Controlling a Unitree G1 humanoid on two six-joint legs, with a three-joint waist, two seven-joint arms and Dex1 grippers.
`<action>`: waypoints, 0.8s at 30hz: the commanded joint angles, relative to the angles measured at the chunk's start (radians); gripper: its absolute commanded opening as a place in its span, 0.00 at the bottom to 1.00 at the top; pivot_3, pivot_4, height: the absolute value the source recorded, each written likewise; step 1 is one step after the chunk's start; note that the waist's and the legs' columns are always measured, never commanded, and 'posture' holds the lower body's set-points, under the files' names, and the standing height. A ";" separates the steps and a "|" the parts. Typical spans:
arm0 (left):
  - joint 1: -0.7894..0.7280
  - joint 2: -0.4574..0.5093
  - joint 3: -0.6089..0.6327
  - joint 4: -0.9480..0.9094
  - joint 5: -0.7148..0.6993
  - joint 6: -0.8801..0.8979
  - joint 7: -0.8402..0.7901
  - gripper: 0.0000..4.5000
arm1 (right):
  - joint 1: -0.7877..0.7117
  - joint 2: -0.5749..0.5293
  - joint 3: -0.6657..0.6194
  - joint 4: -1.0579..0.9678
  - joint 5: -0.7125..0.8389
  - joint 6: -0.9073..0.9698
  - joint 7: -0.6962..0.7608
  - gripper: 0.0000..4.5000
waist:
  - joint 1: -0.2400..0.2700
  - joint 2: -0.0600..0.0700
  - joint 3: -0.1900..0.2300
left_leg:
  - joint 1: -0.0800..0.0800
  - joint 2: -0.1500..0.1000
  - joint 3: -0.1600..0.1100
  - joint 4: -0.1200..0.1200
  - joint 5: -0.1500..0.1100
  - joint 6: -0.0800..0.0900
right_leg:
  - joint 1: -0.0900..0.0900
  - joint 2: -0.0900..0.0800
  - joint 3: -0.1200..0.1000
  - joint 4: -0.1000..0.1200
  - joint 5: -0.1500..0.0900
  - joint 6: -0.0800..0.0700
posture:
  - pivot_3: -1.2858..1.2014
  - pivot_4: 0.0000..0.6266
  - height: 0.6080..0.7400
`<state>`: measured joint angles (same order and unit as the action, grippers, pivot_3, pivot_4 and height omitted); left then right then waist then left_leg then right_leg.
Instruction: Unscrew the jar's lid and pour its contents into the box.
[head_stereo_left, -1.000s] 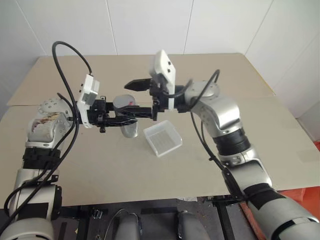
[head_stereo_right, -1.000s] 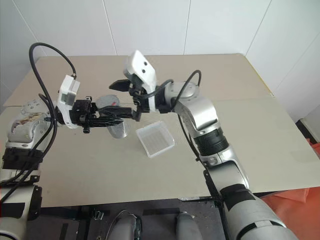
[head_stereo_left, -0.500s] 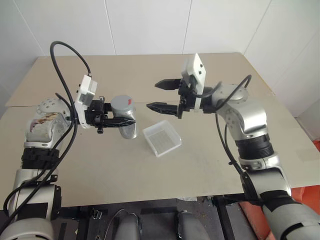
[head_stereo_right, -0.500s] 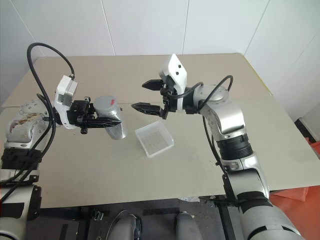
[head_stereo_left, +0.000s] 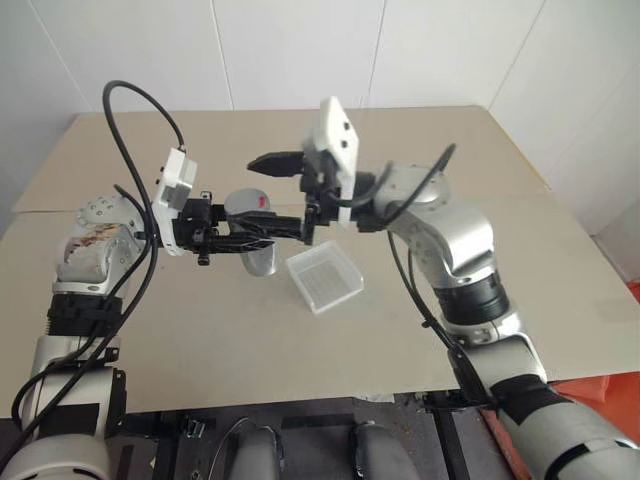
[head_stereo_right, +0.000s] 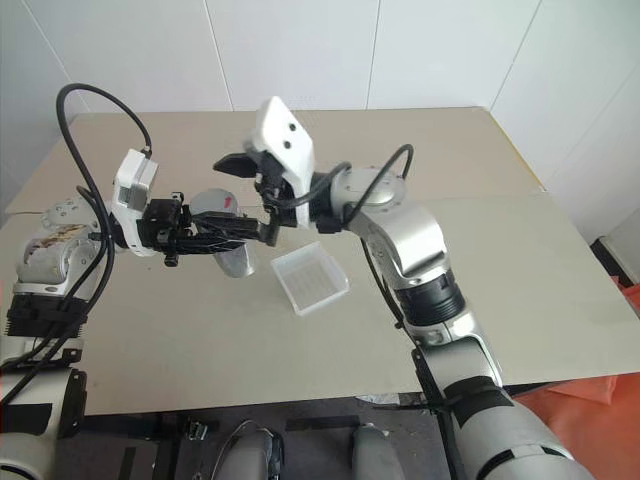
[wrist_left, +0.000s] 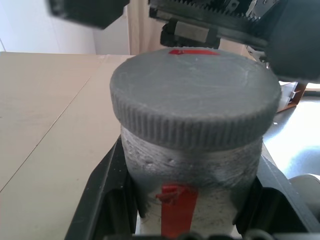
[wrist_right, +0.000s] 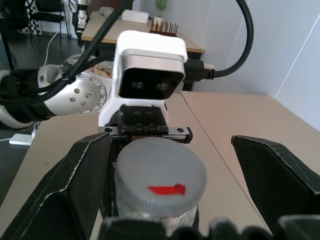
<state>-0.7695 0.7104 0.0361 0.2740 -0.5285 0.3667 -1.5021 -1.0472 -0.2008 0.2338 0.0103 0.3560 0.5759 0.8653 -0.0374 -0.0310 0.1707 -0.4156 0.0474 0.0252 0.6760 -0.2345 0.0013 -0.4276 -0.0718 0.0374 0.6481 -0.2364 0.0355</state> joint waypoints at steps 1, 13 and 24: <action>-0.017 0.007 0.022 -0.022 -0.002 -0.017 0.005 0.44 | -0.045 0.032 0.010 0.017 -0.017 -0.024 -0.012 0.99 | -0.001 0.000 0.000 | 0.000 0.000 0.000 0.000 0.000 0.000 | 0.000 0.000 0.000 0.000 0.000 0.000 | 0.52 0.24 1.00; -0.003 0.017 0.028 -0.032 -0.006 -0.018 0.011 0.44 | -0.065 0.045 -0.011 0.101 -0.055 -0.043 0.003 0.99 | -0.003 0.000 0.000 | 0.000 0.000 0.000 0.000 0.000 0.000 | 0.000 0.000 0.000 0.000 0.000 0.000 | 0.52 0.24 1.00; 0.004 0.018 0.029 -0.032 -0.012 -0.020 0.011 0.44 | 0.011 -0.102 -0.066 0.027 -0.014 -0.037 0.050 0.99 | -0.002 0.000 0.000 | 0.000 0.000 0.000 0.000 0.000 0.000 | 0.000 0.000 0.000 0.000 0.000 0.000 | 0.52 0.24 1.00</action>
<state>-0.7639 0.7157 0.0380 0.2739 -0.5273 0.3668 -1.4700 -1.0331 -0.2730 0.2393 0.0543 0.3418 0.5527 0.9303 -0.0391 -0.0310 0.1707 -0.4157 0.0473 0.0252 0.6760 -0.2345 0.0013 -0.4275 -0.0720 0.0374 0.6481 -0.2364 0.0355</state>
